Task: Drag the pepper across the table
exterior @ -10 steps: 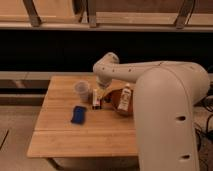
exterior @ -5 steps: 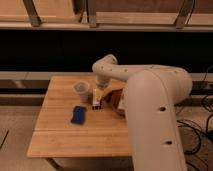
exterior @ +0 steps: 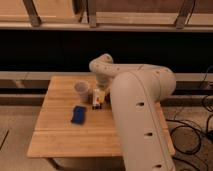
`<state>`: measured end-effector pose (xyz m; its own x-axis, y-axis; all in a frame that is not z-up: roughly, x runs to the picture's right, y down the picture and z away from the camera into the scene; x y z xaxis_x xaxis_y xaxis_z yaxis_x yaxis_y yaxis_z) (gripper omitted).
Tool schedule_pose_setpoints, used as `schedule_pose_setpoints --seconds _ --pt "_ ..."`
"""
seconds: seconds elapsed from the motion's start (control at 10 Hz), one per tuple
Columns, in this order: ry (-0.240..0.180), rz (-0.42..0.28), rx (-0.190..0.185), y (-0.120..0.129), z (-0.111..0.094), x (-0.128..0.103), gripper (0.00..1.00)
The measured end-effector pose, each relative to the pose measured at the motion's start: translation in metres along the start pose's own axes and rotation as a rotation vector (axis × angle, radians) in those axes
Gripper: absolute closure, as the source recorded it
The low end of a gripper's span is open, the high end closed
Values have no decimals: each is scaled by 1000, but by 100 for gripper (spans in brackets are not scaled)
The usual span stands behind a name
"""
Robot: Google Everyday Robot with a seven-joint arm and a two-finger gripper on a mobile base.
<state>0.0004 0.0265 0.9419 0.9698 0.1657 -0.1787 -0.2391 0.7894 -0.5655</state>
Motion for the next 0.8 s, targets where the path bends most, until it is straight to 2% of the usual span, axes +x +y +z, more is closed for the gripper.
schedule_pose_setpoints --seconds 0.2,0.5,0.8 --pt "20 6 -20 -2 4 4 20" --pt "0 -12 -51 -3 19 1 20" --pt "16 -22 -92 0 31 10 20"
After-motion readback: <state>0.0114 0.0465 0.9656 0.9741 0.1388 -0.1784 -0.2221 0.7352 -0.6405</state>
